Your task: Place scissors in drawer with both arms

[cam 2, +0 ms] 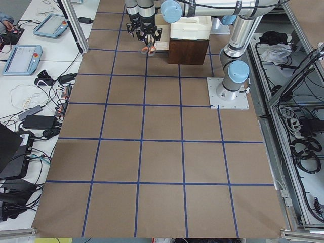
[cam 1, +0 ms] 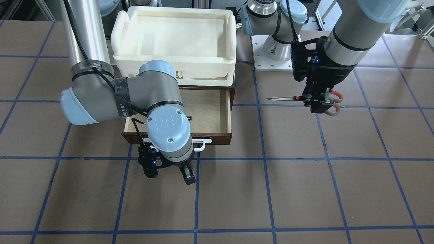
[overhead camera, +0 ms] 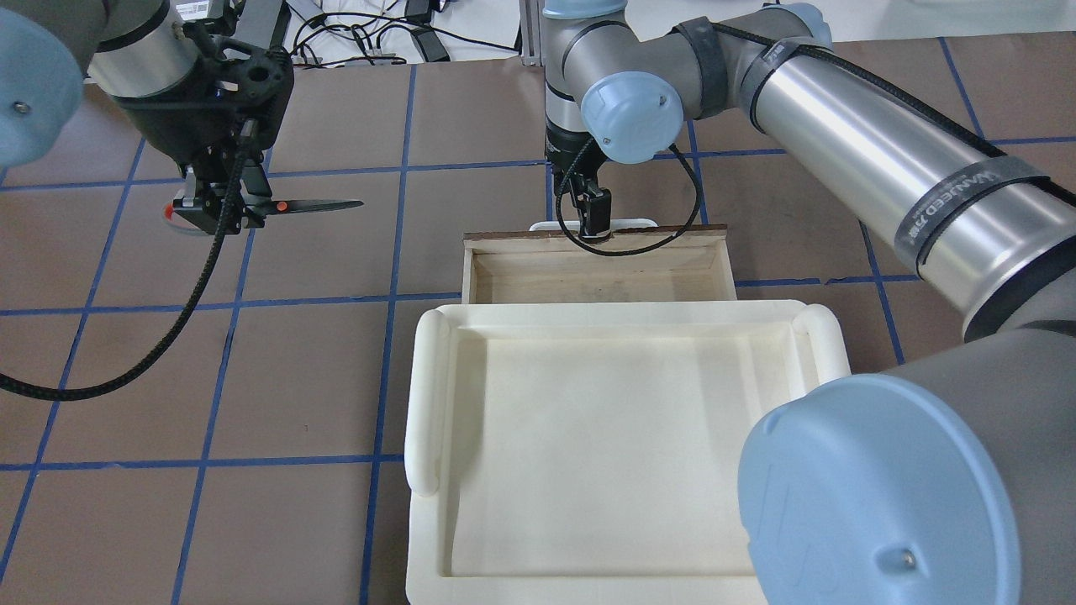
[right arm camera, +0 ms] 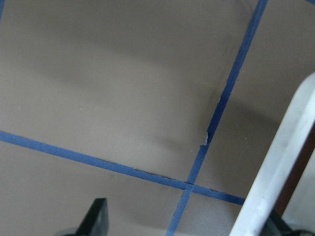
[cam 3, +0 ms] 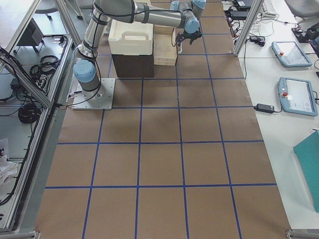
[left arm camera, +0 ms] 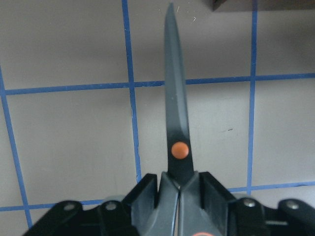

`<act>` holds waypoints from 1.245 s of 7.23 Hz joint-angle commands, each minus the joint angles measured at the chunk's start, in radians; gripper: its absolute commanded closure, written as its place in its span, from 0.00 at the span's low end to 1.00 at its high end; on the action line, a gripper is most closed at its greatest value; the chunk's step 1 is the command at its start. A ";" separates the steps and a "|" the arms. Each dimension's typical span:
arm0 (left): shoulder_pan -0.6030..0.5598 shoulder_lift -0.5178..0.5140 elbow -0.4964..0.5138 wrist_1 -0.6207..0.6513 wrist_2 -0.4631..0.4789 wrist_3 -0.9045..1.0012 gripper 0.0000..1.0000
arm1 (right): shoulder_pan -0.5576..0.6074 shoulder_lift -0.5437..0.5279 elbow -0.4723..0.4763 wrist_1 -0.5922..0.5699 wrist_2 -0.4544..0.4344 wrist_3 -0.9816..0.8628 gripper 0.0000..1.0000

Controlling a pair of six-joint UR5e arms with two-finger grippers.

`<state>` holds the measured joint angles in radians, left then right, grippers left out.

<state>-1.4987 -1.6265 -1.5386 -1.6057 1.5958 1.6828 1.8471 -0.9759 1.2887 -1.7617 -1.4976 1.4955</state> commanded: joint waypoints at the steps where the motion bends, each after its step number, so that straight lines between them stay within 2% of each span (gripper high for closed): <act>1: -0.002 0.000 -0.002 -0.002 -0.001 -0.002 0.94 | -0.005 0.003 -0.006 -0.001 0.002 -0.001 0.00; 9: -0.002 -0.003 0.000 -0.002 -0.001 -0.003 0.94 | -0.022 0.020 -0.029 0.001 -0.003 -0.031 0.00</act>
<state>-1.5002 -1.6273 -1.5386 -1.6076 1.5953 1.6797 1.8266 -0.9568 1.2598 -1.7610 -1.5015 1.4683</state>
